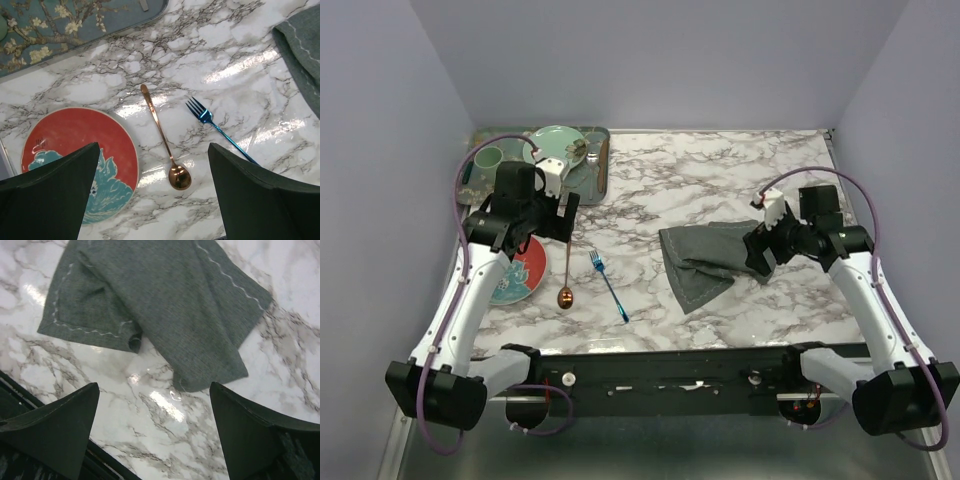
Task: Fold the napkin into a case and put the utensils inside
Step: Pick up the crumpled napkin from the center of the board.
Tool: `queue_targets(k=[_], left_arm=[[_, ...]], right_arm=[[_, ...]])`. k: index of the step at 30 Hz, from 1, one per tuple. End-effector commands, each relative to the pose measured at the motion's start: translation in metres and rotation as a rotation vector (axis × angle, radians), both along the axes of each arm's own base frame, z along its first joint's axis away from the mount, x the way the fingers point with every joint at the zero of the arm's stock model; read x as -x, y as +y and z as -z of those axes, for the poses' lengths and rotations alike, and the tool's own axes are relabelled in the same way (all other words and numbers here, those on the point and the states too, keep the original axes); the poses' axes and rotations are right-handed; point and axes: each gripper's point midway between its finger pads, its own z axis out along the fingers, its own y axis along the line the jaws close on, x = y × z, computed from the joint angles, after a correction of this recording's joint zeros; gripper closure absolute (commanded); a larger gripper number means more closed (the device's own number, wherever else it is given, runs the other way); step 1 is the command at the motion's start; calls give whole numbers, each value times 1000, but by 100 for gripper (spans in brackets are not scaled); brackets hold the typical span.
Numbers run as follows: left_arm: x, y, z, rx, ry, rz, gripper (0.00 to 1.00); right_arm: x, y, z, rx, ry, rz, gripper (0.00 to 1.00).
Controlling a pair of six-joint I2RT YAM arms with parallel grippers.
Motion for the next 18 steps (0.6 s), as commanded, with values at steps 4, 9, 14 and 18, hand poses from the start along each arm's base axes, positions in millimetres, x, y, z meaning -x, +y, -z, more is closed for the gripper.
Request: queue_targets(k=[4,9,14,18], left_arm=[[7,-20,-36,134,-122,50,1],[12,-17,-29,149,-132,20,1],[18,-14,-14,133,-109,22,1],[19,-14,-10,129,-106,28,1]], right_arm=[[25,57,27,78,42,-289,0],[42,104,56,112,111,-482,0],[56,145,79,153,158,-629,3],[60,169,100,196,167,-691,13]])
